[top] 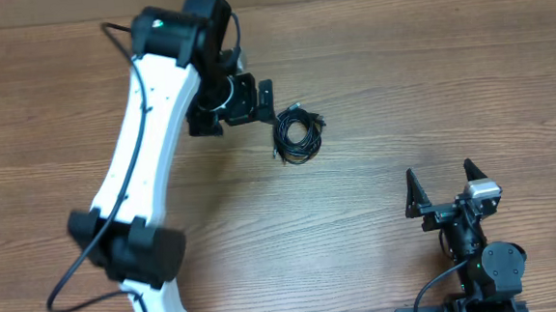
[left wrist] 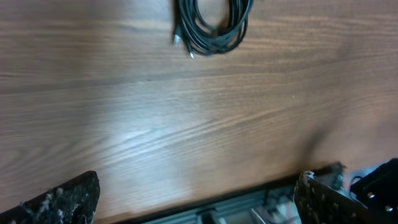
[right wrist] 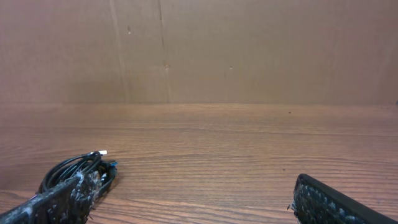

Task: Untangle cables
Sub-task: 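Swing the left gripper forward over the black cable coil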

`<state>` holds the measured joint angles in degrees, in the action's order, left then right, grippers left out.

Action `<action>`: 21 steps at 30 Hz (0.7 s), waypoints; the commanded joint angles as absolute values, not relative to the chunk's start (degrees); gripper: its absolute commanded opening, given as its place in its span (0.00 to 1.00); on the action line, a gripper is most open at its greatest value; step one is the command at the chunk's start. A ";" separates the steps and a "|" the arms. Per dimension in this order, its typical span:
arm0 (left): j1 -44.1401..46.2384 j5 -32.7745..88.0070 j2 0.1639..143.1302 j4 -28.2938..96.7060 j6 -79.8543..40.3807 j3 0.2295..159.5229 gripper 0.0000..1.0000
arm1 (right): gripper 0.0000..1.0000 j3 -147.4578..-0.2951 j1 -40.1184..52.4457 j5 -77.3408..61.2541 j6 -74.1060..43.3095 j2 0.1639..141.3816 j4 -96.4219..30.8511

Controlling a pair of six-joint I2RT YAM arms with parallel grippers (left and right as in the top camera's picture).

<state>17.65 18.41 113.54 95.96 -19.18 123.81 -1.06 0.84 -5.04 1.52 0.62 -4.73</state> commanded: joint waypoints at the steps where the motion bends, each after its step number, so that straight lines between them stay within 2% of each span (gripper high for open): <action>1: 18.31 25.78 119.00 95.61 -19.35 124.88 1.00 | 1.00 -0.49 0.73 -4.56 1.80 0.16 -4.54; 7: 20.18 25.52 125.51 95.77 -19.29 124.88 1.00 | 1.00 -0.49 0.73 -4.54 1.80 0.16 -4.54; 12: 20.60 25.45 125.34 96.84 -19.59 125.16 1.00 | 1.00 -0.49 0.73 -4.54 1.80 0.16 -4.54; 19: 20.29 24.14 115.18 96.84 -20.86 125.14 1.00 | 1.00 -0.49 0.73 -4.54 1.80 0.16 -4.54; 21: 20.69 20.36 109.73 96.84 -21.85 125.05 1.00 | 1.00 -0.49 0.73 -4.54 1.80 0.16 -4.54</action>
<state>20.53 24.08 120.27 96.62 -19.79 123.81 -1.06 0.84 -5.08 1.50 0.62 -4.75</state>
